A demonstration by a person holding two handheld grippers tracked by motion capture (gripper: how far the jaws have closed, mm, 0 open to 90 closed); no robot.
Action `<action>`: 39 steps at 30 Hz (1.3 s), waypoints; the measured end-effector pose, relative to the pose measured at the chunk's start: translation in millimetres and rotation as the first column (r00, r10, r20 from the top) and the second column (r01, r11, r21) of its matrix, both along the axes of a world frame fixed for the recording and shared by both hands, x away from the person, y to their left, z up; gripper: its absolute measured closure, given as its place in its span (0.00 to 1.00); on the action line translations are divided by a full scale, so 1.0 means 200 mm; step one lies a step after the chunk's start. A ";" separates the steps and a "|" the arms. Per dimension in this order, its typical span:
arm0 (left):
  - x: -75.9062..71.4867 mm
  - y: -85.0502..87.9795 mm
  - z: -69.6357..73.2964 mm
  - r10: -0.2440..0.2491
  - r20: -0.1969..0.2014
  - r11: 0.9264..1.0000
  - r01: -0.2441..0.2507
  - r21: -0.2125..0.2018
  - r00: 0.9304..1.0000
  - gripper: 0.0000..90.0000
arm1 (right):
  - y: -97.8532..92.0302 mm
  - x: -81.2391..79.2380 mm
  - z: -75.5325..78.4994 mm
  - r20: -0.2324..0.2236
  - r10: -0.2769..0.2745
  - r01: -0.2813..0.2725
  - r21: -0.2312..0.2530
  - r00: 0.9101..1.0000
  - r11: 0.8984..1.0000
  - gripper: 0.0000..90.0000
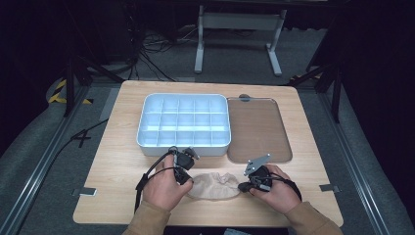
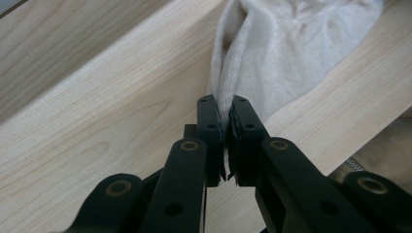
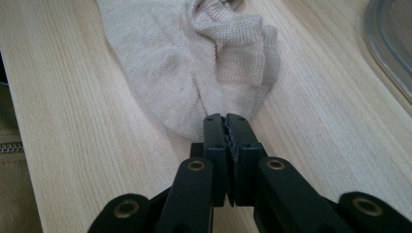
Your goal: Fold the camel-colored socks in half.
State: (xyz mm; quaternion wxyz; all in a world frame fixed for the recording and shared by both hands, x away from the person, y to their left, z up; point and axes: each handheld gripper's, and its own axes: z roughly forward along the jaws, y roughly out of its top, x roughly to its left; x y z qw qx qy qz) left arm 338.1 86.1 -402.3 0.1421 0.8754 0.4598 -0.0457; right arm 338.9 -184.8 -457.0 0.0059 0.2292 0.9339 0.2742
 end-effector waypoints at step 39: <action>-0.02 -0.06 0.14 -0.048 0.004 0.995 0.048 -0.084 0.999 0.94 | 0.22 0.03 -0.05 0.071 -0.017 0.005 0.174 0.997 0.985 0.99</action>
